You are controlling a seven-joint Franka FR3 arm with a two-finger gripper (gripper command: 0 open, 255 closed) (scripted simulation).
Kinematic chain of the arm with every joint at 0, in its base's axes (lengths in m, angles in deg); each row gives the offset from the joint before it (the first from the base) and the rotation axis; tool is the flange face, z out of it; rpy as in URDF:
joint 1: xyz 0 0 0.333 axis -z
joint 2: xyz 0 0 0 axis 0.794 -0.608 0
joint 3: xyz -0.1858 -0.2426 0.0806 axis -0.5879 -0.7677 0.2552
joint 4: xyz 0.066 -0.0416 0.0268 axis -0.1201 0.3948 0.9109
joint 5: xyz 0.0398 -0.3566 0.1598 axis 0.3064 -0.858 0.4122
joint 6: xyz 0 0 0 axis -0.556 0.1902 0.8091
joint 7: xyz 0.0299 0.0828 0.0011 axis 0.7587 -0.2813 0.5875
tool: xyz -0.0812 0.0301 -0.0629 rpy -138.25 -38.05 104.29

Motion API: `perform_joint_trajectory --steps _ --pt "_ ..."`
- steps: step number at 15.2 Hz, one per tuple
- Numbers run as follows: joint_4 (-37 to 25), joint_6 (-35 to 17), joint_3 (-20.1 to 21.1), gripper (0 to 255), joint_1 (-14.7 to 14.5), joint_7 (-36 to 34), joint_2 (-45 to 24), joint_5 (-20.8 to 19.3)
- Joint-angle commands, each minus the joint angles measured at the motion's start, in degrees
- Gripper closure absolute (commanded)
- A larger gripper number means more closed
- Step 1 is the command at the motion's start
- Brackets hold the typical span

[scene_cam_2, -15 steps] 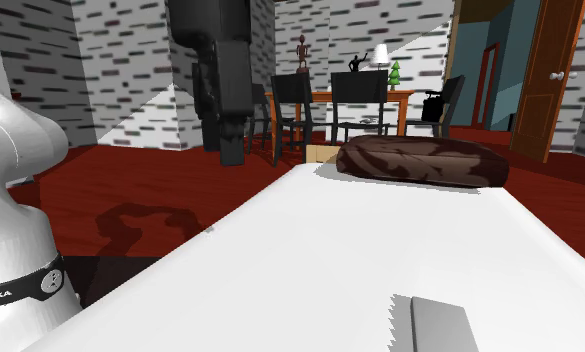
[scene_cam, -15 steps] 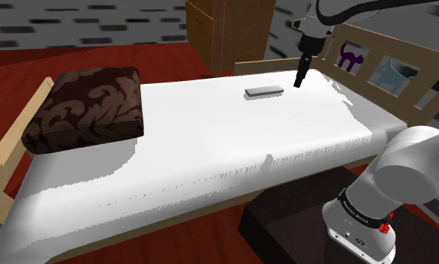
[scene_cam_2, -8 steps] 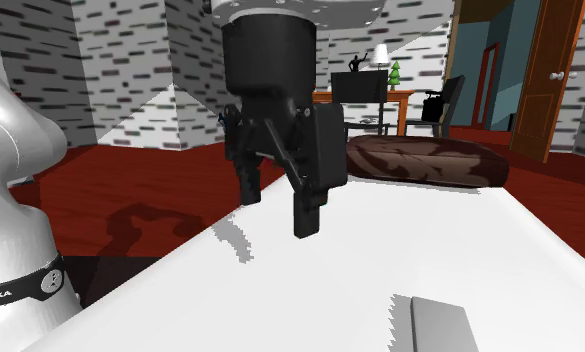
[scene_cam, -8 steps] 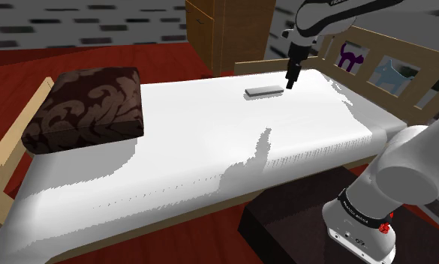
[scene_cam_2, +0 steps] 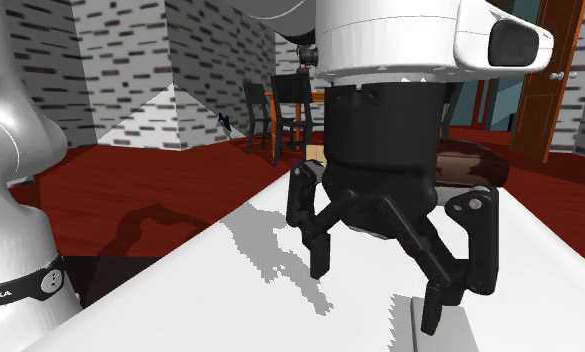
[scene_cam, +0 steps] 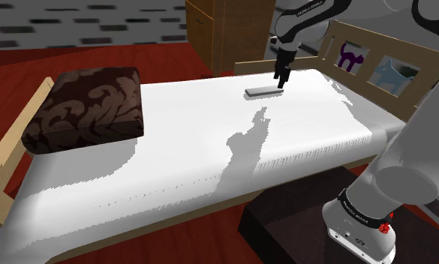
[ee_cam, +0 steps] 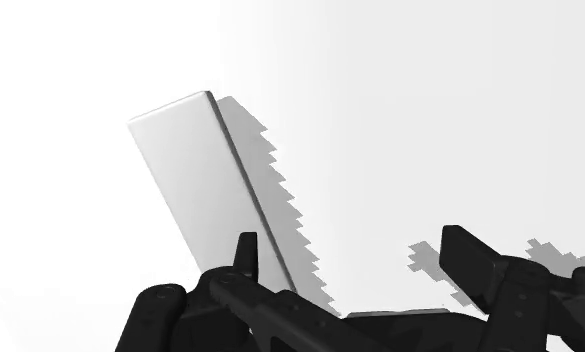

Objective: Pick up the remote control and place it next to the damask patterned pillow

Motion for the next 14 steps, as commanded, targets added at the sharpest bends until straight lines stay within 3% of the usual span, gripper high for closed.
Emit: perform_joint_trajectory --steps 1,6,14 --pt "-3.7 -0.8 0.2 0 0.5 4.6 -4.9 2.4" --pt "-13.8 -0.7 2.0 0 3.3 13.6 -15.6 6.9" --pt "-11.9 -5.4 2.8 0 3.8 14.5 -18.6 8.4"
